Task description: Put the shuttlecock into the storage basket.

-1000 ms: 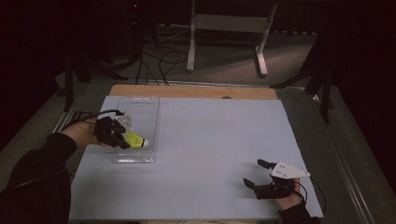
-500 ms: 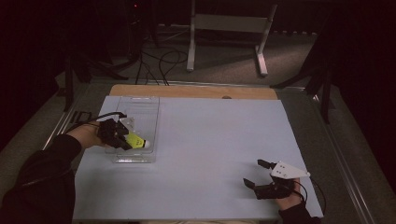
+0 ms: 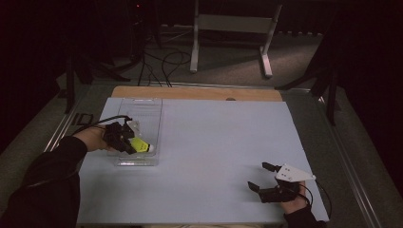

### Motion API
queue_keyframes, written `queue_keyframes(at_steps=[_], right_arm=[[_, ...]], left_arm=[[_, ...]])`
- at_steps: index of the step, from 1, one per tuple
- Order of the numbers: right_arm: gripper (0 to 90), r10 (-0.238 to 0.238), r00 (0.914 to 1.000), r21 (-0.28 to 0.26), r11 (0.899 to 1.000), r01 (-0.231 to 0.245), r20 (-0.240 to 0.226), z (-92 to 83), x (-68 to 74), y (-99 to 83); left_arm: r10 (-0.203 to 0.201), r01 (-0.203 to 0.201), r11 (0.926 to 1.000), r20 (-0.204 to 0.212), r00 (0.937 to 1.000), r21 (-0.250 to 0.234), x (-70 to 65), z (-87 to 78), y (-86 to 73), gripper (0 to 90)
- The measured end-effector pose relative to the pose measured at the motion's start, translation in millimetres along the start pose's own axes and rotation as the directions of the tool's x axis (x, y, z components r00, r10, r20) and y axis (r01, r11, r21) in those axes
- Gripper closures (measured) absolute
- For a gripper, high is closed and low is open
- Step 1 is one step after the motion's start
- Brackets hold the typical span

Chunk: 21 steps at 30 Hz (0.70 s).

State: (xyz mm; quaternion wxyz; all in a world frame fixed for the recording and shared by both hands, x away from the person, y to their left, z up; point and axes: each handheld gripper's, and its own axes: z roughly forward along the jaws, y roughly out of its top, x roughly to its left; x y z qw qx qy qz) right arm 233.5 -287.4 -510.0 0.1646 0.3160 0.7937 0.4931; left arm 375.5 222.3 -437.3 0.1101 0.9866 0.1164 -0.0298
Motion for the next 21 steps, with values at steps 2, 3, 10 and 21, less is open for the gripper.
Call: queue_keyframes(at_steps=[2,3,10,21], right_arm=[[9.1,-0.001,1.0000,0.001,1.000,0.001,0.002,-0.1,0.1,0.1],[9.1,-0.001,1.0000,0.001,1.000,0.001,0.002,-0.2,0.1,0.1],[9.1,-0.002,1.0000,0.000,1.000,0.002,0.003,-0.3,-0.1,0.2],[9.1,-0.003,1.0000,0.001,1.000,0.003,0.006,-0.3,0.1,0.3]], left_arm=[[0.001,-0.001,1.0000,0.002,1.0000,-0.002,-0.9,1.0,0.8,89.8],[-0.003,0.003,1.0000,0.003,1.0000,0.000,-1.0,1.2,1.3,89.7],[-0.064,0.065,0.9978,-0.029,0.9975,0.016,2.0,0.7,3.8,75.9],[-0.176,0.174,0.9844,-0.059,0.9827,-0.023,4.0,-16.0,7.7,10.9]])
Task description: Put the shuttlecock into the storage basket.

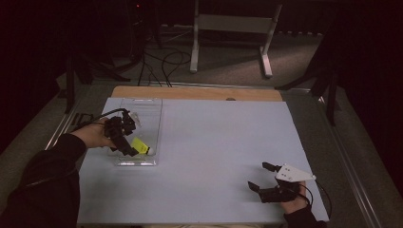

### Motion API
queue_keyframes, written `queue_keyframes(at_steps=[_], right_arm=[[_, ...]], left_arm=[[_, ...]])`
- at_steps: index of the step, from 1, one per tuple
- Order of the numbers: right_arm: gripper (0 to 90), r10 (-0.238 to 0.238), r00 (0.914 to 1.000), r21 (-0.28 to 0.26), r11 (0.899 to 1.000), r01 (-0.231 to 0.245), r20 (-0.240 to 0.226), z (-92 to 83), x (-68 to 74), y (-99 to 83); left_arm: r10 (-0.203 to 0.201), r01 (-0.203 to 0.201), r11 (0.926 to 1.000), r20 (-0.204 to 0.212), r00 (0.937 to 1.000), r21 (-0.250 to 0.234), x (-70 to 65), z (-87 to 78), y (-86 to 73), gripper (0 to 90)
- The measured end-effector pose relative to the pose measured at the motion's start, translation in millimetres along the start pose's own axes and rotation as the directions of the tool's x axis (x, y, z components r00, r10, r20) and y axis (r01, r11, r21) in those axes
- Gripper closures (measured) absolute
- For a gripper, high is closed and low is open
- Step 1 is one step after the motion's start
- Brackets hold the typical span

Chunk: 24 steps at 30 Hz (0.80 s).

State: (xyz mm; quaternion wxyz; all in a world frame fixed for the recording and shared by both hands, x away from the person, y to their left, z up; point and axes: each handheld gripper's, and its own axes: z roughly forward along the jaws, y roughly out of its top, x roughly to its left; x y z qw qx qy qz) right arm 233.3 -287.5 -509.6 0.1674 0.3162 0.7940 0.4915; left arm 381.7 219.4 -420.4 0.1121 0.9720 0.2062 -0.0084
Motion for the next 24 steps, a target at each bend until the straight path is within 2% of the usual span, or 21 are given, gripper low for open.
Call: queue_keyframes(at_steps=[2,3,5,6,10,15,24], right_arm=[[9.1,-0.002,1.0000,-0.001,1.000,0.002,0.000,0.0,-0.1,0.1],[9.1,-0.002,1.0000,-0.001,1.000,0.002,0.001,0.0,0.0,0.1],[9.1,-0.001,1.0000,-0.001,1.000,0.001,0.001,0.0,0.0,0.1],[9.1,-0.001,1.0000,0.000,1.000,0.001,0.000,0.0,0.1,0.1],[9.1,-0.003,1.0000,-0.002,1.000,0.003,0.001,-0.3,0.1,0.2],[9.1,-0.001,1.0000,-0.002,1.000,0.001,-0.001,-0.3,-0.1,0.0],[9.1,-0.001,1.0000,-0.002,1.000,0.001,-0.002,-0.4,-0.3,-0.1]], left_arm=[[0.002,-0.002,1.0000,0.024,0.9997,-0.009,-1.7,-0.1,1.0,1.9],[0.003,-0.003,1.0000,0.044,0.9990,-0.008,-1.9,-0.9,1.5,1.1],[0.000,0.000,0.9999,0.045,0.9990,-0.015,-3.7,-0.6,2.7,0.8],[-0.004,0.005,0.9999,0.059,0.9982,-0.016,-4.2,-0.5,3.3,0.3],[-0.002,0.002,1.0000,0.064,0.9979,-0.003,-6.0,-0.3,5.7,0.2],[0.002,-0.001,0.9999,0.083,0.9965,-0.011,-9.9,-1.4,7.7,0.2],[0.011,-0.010,0.9999,0.079,0.9968,-0.008,-18.4,-5.3,14.0,0.1]])
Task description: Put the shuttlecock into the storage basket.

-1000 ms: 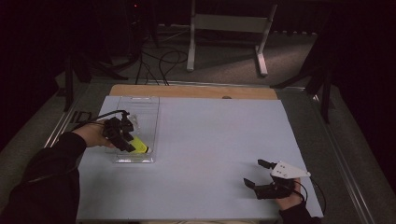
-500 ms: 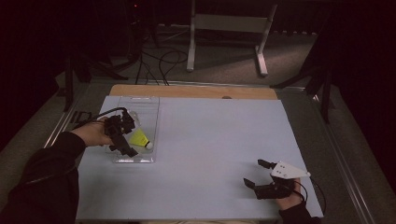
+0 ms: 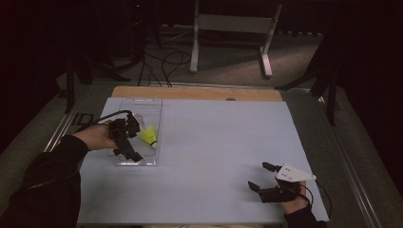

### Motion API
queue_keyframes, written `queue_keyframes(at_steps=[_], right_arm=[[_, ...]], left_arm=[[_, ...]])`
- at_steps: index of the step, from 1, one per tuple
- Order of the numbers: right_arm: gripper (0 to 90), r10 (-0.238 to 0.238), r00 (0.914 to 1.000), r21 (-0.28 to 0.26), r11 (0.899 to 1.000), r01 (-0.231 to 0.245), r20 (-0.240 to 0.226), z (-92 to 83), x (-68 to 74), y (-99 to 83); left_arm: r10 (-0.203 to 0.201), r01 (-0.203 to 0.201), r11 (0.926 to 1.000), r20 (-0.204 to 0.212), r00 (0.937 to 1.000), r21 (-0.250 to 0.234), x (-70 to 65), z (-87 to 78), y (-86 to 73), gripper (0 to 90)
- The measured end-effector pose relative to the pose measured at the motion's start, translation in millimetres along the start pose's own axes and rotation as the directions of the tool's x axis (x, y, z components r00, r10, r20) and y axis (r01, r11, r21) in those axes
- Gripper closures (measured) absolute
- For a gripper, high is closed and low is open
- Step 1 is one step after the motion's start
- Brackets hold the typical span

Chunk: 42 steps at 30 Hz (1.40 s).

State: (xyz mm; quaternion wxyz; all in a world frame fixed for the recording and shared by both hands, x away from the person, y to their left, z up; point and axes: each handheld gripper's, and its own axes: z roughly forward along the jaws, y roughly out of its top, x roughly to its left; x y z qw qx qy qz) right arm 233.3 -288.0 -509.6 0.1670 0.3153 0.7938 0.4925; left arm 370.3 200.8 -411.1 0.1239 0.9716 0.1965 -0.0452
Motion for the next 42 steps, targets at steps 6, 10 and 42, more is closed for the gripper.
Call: queue_keyframes(at_steps=[6,10,42], right_arm=[[9.1,0.006,1.0000,-0.001,1.000,-0.006,-0.001,-0.9,0.1,-0.3],[9.1,0.002,1.0000,-0.001,1.000,-0.002,-0.002,-0.5,0.3,-0.2],[9.1,0.000,1.0000,0.001,1.000,0.000,-0.003,-0.1,0.8,0.2]], left_arm=[[0.017,-0.017,0.9998,-0.030,0.9994,-0.005,-5.5,-4.0,3.1,0.1],[0.023,-0.024,0.9996,-0.035,0.9991,-0.018,-9.9,-7.5,6.9,0.1],[0.201,-0.198,0.9618,-0.006,0.9796,-0.189,-60.5,2.4,72.6,0.1]])
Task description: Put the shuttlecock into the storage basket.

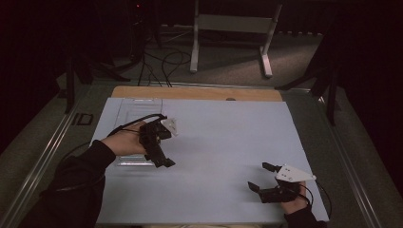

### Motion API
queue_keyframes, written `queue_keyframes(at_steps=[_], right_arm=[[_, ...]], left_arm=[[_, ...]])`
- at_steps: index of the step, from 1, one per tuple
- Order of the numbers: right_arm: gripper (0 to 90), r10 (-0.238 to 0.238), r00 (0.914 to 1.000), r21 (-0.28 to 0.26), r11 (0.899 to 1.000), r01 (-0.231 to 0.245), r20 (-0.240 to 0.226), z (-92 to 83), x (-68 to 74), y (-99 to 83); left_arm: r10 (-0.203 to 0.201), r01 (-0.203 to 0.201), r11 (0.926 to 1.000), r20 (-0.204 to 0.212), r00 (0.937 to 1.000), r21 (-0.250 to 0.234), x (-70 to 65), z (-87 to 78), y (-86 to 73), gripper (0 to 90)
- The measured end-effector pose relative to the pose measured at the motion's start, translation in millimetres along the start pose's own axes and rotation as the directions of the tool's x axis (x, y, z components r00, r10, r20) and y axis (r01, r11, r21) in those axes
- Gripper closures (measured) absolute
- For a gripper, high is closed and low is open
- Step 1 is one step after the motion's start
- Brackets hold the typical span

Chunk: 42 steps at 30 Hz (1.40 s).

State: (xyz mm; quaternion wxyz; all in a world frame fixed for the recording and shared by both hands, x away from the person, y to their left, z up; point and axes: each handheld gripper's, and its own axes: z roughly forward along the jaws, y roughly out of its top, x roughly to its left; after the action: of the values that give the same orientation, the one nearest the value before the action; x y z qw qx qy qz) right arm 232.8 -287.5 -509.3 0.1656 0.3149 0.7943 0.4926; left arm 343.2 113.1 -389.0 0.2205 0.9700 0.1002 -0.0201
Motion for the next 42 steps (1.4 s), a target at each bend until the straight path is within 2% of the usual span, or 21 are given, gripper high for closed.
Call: queue_keyframes(at_steps=[5,9,12,14,15,17,19,21,23,25,30,33,36,38,39,40,42], right_arm=[[9.1,0.002,1.0000,-0.003,1.000,-0.002,-0.001,-0.6,-0.5,-0.2],[9.1,0.000,1.0000,-0.001,1.000,0.000,-0.003,-0.3,-0.4,-0.2],[9.1,0.000,1.0000,-0.002,1.000,0.000,-0.002,-0.4,-0.4,-0.2],[9.1,0.001,1.0000,-0.002,1.000,-0.001,-0.002,-0.5,-0.3,-0.2],[9.1,0.001,1.0000,-0.002,1.000,-0.001,-0.002,-0.6,-0.3,-0.2],[9.1,0.001,1.0000,-0.001,1.000,-0.001,-0.002,-0.5,-0.3,-0.2],[9.1,0.000,1.0000,-0.002,1.000,0.000,-0.002,-0.5,-0.4,-0.1],[9.1,-0.001,1.0000,-0.002,1.000,0.001,-0.002,-0.5,-0.2,-0.1],[9.1,-0.001,1.0000,-0.002,1.000,0.001,-0.002,-0.6,-0.2,0.0],[9.1,-0.001,1.0000,-0.002,1.000,0.001,-0.002,-0.7,-0.2,0.0],[9.1,0.000,1.0000,-0.003,1.000,0.000,-0.003,-0.7,-0.2,0.1],[9.1,-0.001,1.0000,-0.003,1.000,0.001,-0.001,-0.6,-0.3,0.0],[9.1,0.000,1.0000,-0.002,1.000,0.000,-0.002,-0.5,-0.3,-0.1],[9.1,-0.001,1.0000,0.000,1.000,0.001,-0.002,-0.2,-0.2,-0.1],[9.1,-0.002,1.0000,0.001,1.000,0.002,-0.002,-0.1,0.1,0.0],[9.1,-0.004,1.0000,0.002,1.000,0.004,-0.001,0.0,0.2,0.0],[9.1,-0.004,1.0000,0.003,1.000,0.004,-0.001,0.0,0.5,0.1]], left_arm=[[0.023,-0.023,0.9995,0.015,0.9996,-0.021,-5.4,11.3,8.6,0.1],[0.025,-0.024,0.9982,0.027,0.9993,-0.055,-8.4,20.9,12.1,0.1],[0.030,-0.028,0.9977,0.031,0.9991,-0.061,-11.8,28.3,13.7,0.1],[0.031,-0.029,0.9961,0.023,0.9992,-0.083,-14.4,32.3,14.8,0.2],[0.031,-0.027,0.9939,0.036,0.9989,-0.107,-16.0,33.9,15.1,0.2],[0.027,-0.024,0.9893,0.018,0.9995,-0.144,-18.5,35.4,15.9,0.2],[0.021,-0.016,0.9833,0.025,0.9995,-0.181,-21.4,37.6,16.2,0.1],[0.017,-0.012,0.9809,0.025,0.9995,-0.194,-22.3,38.9,16.2,0.2],[0.011,-0.003,0.9746,0.032,0.9994,-0.224,-25.2,45.1,15.0,0.1],[0.013,-0.005,0.9734,0.033,0.9994,-0.229,-25.4,46.1,14.4,0.1],[-0.017,0.034,0.9480,0.056,0.9983,-0.316,-28.7,57.1,7.1,0.2],[-0.026,0.045,0.9392,0.060,0.9978,-0.340,-31.2,64.4,0.9,0.1],[-0.031,0.053,0.9344,0.067,0.9973,-0.352,-34.1,69.0,-4.2,0.1],[-0.035,0.050,0.9314,0.048,0.9982,-0.361,-35.6,71.9,-7.3,0.1],[-0.038,0.056,0.9297,0.054,0.9978,-0.364,-35.9,72.9,-9.0,0.1],[-0.050,0.068,0.9237,0.059,0.9970,-0.377,-36.4,74.5,-10.6,0.1],[-0.056,0.076,0.9190,0.064,0.9964,-0.387,-37.2,77.3,-14.1,0.1]])
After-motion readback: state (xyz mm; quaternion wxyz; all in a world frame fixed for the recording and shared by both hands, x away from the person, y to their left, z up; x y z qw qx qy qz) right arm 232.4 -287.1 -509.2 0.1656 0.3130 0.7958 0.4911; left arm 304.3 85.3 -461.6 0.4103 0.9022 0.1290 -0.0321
